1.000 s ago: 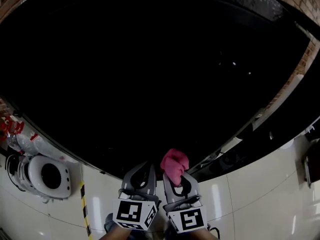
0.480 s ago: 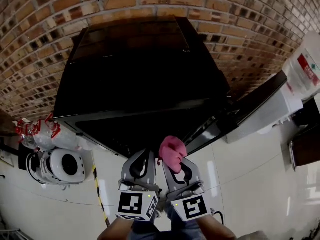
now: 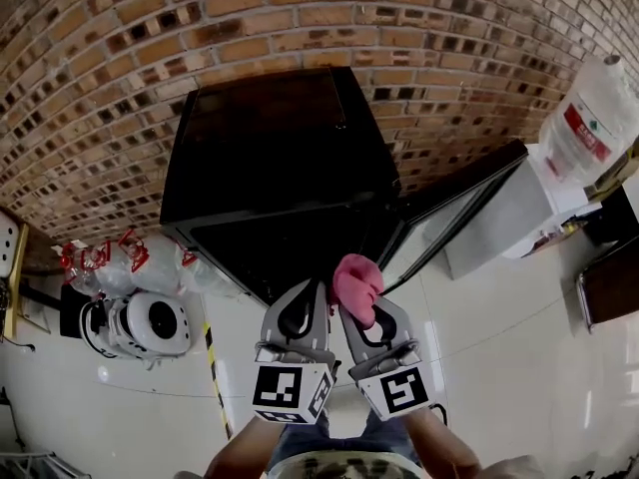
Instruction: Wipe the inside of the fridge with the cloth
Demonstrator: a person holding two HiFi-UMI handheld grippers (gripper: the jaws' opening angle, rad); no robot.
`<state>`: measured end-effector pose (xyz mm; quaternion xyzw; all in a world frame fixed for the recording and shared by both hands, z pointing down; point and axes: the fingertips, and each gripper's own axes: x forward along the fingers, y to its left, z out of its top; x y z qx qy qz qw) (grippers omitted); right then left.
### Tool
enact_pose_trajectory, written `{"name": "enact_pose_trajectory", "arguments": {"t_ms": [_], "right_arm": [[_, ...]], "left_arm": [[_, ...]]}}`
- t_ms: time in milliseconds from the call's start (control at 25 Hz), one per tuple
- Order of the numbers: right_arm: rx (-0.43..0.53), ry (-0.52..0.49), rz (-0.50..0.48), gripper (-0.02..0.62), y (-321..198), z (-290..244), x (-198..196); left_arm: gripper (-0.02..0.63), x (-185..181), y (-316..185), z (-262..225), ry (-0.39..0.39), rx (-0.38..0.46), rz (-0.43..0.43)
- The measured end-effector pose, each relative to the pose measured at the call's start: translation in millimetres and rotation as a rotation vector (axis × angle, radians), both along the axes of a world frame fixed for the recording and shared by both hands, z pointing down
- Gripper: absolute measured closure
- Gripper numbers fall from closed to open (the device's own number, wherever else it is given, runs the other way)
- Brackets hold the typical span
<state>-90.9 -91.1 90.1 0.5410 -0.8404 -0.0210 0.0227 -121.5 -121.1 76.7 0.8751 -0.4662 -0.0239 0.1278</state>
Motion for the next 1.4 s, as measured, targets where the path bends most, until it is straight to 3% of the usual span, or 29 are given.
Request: {"name": "enact_pose_trajectory", "arguments": {"t_ms": [240,400,680,1000,1400], "right_arm": [[0.008,0.056,-0.107,0.529,4,-8,49],[-0.002,0.044,-0.194,0.529,-8,-6,87],[0.065,0.052,-0.321,0.529,-21,-9,150],[0.099,0.052,-0.295,0.529,-57,0,234],[0.094,0.059,-0.047,0.529,-110,22,357]], "left_arm": [[0.597,58,16,-2,-0.023,0.010,-0.061],[0.597,96,12,1,-0.078,0.017,-0.158],[0.597,141,13,-1,-0.057,-0.012,-0.331],[0.597,165,17,-6,-0.023,-0.026,-0.386],[0.597,195,13,8,-0.065,-0.008,-0.307]]}}
